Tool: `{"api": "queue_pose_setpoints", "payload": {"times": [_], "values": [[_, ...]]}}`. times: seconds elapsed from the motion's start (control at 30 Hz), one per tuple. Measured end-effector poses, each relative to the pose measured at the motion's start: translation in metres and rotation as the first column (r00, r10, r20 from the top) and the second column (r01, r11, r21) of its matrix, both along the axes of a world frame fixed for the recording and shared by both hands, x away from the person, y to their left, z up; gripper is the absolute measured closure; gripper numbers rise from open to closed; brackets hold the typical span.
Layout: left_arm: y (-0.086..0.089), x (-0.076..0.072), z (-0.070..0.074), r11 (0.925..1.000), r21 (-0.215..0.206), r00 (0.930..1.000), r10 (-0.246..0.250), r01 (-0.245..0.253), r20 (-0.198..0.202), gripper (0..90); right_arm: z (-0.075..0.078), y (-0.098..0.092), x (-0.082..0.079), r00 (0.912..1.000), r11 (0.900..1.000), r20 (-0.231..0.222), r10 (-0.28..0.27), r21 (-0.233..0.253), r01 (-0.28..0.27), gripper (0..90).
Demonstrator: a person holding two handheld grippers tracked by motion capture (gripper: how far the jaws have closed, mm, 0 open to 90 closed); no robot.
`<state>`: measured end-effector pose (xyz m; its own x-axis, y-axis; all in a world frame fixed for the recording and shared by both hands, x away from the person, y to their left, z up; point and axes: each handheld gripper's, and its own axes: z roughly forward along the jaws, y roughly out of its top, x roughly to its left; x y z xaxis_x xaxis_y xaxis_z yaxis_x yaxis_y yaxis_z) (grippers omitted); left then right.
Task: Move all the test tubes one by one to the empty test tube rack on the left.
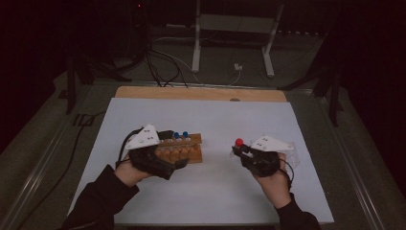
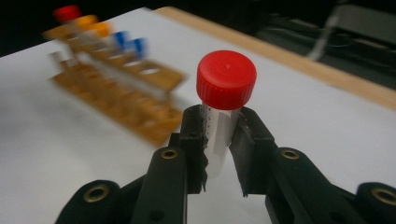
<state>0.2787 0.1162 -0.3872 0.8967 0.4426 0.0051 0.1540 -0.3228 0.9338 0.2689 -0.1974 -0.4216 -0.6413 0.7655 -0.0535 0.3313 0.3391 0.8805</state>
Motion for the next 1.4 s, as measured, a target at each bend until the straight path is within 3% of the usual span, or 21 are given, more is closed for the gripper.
{"api": "queue_pose_setpoints", "payload": {"times": [0.07,0.13,0.3,0.37,0.43,0.57,0.67,0.73,0.83,0.97,1.07,1.2,1.33,1.4], "values": [[-0.015,0.002,-0.001,0.9995,0.007,0.9995,-0.031,0.031,-0.003,6.2,-0.005,0.012,-0.004,0.9990,0.999,-0.013,0.043,-0.015,-0.043,75.3],[-0.031,0.004,-0.003,0.9988,0.017,0.9989,-0.046,0.046,0.001,15.0,-0.009,0.022,-0.007,0.9968,0.996,-0.023,0.077,-0.031,-0.078,75.3],[-0.066,0.009,-0.013,0.9960,0.036,0.9967,-0.081,0.081,0.001,24.3,-0.010,0.028,-0.010,0.9948,0.995,-0.026,0.098,-0.028,-0.099,75.3],[-0.077,0.011,-0.016,0.9957,0.043,0.9966,-0.083,0.083,0.005,33.3,-0.009,0.028,-0.010,0.9949,0.995,-0.026,0.097,-0.028,-0.098,75.3],[-0.085,0.013,-0.018,0.9949,0.034,0.9954,-0.096,0.095,0.010,41.0,-0.009,0.027,-0.010,0.9951,0.995,-0.024,0.096,-0.029,-0.097,75.3],[-0.095,0.015,-0.019,0.9921,0.073,0.9939,-0.105,0.102,0.035,60.4,-0.009,0.026,-0.010,0.9949,0.995,-0.031,0.096,-0.028,-0.097,75.3],[-0.097,0.015,-0.018,0.9902,0.097,0.9933,-0.105,0.100,0.049,69.9,-0.009,0.025,-0.010,0.9954,0.996,-0.027,0.092,-0.021,-0.092,75.3],[-0.097,0.015,-0.018,0.9905,0.104,0.9937,-0.097,0.091,0.056,71.2,-0.009,0.024,-0.010,0.9954,0.996,-0.029,0.091,-0.015,-0.091,75.3],[-0.095,0.014,-0.016,0.9905,0.100,0.9932,-0.100,0.094,0.058,71.7,-0.009,0.024,-0.009,0.9948,0.995,-0.029,0.097,-0.003,-0.097,73.8],[-0.081,0.014,-0.006,0.9942,0.065,0.9951,-0.088,0.085,0.045,71.9,-0.007,0.020,-0.009,0.9944,0.994,-0.031,0.101,0.030,-0.100,52.9],[-0.065,0.012,0.002,0.9954,0.068,0.9962,-0.071,0.067,0.051,71.9,-0.006,0.015,-0.010,0.9962,0.995,-0.015,0.086,0.058,-0.085,45.8],[-0.039,0.008,0.010,0.9960,0.087,0.9972,-0.027,0.021,0.069,71.9,-0.002,0.008,-0.011,0.9979,0.995,0.023,0.061,0.078,-0.062,32.7],[-0.010,0.005,0.014,0.9930,0.108,0.9961,0.040,-0.048,0.079,71.9,-0.001,0.006,-0.012,0.9983,0.993,0.024,0.053,0.101,-0.055,18.1],[0.004,0.004,0.016,0.9907,0.107,0.9936,0.076,-0.085,0.084,71.9,-0.002,0.007,-0.012,0.9987,0.994,0.026,0.043,0.099,-0.046,14.8]]}}
